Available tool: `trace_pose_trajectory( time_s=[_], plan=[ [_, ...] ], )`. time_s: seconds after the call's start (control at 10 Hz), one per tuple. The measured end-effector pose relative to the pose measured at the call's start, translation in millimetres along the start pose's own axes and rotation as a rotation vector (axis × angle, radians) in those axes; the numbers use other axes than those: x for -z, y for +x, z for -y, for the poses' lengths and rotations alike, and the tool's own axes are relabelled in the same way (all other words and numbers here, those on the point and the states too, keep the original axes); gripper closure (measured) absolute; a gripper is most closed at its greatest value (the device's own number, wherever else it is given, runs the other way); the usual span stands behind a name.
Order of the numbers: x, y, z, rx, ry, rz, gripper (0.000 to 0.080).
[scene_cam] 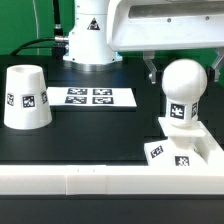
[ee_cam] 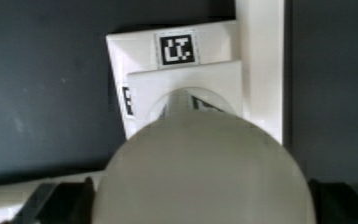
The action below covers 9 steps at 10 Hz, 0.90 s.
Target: Assemble lamp
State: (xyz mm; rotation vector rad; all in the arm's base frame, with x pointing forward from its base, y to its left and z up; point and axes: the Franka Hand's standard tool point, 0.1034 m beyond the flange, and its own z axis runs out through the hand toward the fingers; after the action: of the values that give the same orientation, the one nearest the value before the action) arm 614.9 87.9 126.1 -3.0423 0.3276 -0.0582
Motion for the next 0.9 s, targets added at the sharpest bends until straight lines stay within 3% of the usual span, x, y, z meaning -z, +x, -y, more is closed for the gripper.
trace_pose_trajectory(
  time_s=[0.3, 0.9],
  plan=[
    [-1.8, -0.6, 1.0, -0.278, 0.008, -0.001, 0.0223],
    [-2.4, 0.5, 2.5, -0.855, 0.069, 0.016, 0.0223]
  ],
)
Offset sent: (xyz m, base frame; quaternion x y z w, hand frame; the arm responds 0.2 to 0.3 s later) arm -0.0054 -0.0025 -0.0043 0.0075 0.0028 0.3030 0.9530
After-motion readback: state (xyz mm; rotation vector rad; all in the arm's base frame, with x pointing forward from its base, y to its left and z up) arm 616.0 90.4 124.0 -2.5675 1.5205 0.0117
